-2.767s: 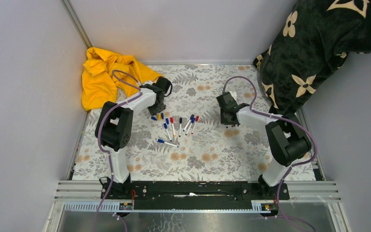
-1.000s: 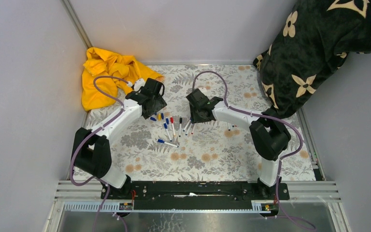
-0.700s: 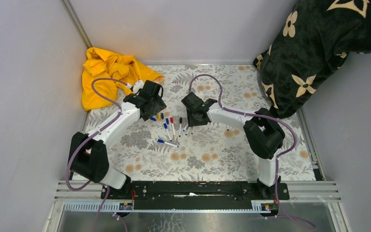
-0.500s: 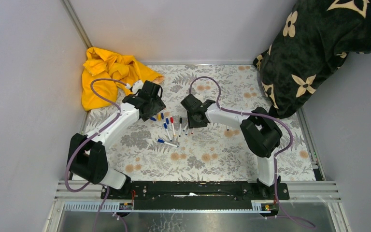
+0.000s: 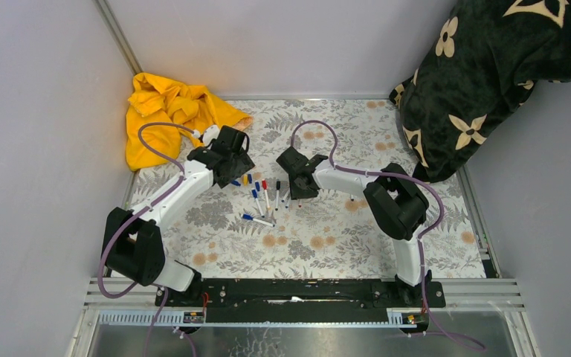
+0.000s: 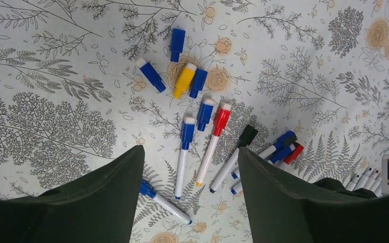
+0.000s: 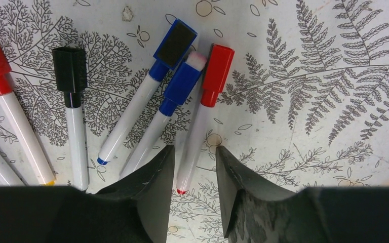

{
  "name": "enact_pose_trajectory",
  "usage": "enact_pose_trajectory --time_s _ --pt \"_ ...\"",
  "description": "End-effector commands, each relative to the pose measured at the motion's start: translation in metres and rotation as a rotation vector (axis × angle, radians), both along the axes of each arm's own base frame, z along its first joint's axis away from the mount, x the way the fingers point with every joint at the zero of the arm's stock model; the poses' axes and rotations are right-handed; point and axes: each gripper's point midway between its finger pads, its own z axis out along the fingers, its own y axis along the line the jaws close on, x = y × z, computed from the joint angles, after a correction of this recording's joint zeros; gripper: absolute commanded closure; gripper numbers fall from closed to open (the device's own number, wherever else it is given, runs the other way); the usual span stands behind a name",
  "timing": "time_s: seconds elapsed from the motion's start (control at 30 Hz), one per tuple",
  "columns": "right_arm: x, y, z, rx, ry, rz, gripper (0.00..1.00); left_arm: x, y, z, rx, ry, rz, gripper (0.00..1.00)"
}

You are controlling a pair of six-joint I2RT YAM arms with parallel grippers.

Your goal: Open the pen caps

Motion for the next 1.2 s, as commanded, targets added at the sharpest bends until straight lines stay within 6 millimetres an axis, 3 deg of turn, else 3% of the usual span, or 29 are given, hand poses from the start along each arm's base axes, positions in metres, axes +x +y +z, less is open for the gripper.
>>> enact_pose_trajectory --time_s 0.0,0.13,0.27,0.43,0.67,0.97,1.17 --pt "0.003 -0.003 0.0 -0.048 -0.019 -0.009 0.59 0.005 -0.005 0.007 -0.018 -0.047 -0.013 0.25" --pt "0.0 -0.013 -0.001 -0.087 -0.022 0.0 0.7 0.005 -0.005 0.006 -0.021 -0.047 -0.01 0.25" --pt "-0.007 -0.025 -0.003 -0.119 -0.016 0.017 0.9 0.007 -0.007 0.005 -0.027 -0.049 -0.014 0.25" --pt "-0.014 -0.039 0.008 -0.134 -0.038 0.045 1.0 0.012 -0.021 0.002 -0.079 -0.067 -0.064 0.23" --pt "-0.022 -0.054 0.047 -0.086 -0.107 0.086 1.0 0.017 -0.069 0.0 -0.257 -0.106 -0.214 0.22" --pt "-0.039 -0.036 0.09 0.187 -0.093 0.19 1.0 0.014 -0.146 0.005 -0.441 -0.114 -0.404 0.22" --pt "-0.044 -0.025 0.103 0.31 -0.06 0.24 1.0 0.012 -0.18 0.0 -0.518 -0.091 -0.445 0.23"
